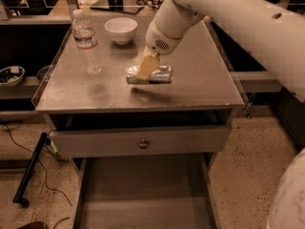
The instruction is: Pick redbull can from middle drawer and place on counter
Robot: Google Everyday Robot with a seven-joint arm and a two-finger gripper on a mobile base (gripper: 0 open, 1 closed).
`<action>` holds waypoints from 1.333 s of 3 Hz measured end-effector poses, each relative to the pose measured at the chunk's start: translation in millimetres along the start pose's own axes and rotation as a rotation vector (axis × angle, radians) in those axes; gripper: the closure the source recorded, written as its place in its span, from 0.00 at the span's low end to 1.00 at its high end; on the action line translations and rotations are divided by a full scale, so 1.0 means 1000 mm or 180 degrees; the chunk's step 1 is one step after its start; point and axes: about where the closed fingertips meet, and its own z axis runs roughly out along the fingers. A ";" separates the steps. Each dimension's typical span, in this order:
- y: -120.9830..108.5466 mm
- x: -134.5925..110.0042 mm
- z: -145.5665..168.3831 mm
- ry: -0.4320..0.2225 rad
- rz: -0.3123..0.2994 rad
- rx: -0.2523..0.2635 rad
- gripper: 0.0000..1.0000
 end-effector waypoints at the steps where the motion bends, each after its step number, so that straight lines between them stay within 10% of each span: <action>1: 0.010 0.006 0.019 -0.0050 0.0051 -0.0115 1.00; 2: 0.014 0.009 0.023 -0.0062 0.0085 -0.0160 1.00; 4: 0.015 0.009 0.022 -0.0081 0.0084 -0.0178 0.59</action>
Offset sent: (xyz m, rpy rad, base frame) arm -0.0140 0.0014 -0.0505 0.0542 0.0899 -0.0062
